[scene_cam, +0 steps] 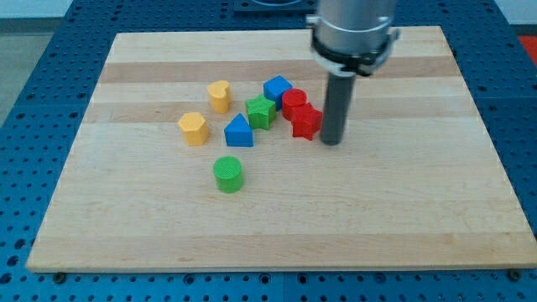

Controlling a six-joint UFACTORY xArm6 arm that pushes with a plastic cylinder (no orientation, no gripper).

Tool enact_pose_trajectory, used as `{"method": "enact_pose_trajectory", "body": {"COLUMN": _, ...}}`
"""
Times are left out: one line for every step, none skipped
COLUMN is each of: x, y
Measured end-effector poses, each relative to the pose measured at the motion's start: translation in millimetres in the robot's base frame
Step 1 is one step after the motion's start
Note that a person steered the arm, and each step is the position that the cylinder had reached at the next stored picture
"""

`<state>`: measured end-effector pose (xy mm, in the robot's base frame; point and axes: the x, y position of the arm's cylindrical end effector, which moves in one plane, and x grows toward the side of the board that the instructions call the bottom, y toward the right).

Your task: Move the yellow hexagon closer to the group of blocks

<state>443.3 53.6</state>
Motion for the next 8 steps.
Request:
{"method": "enact_pose_trajectory", "body": {"x": -4, "y": -50}}
{"method": "enact_pose_trajectory", "body": {"x": 30, "y": -43}}
{"method": "enact_pose_trajectory", "body": {"x": 97, "y": -43}}
{"method": "enact_pose_trajectory", "body": {"x": 110, "y": -123}}
{"method": "enact_pose_trajectory", "body": {"x": 59, "y": -168}}
{"method": "enact_pose_trajectory", "body": {"x": 23, "y": -215}}
{"method": "enact_pose_trajectory", "body": {"x": -6, "y": -189}}
{"method": "enact_pose_trajectory", "body": {"x": -28, "y": -199}}
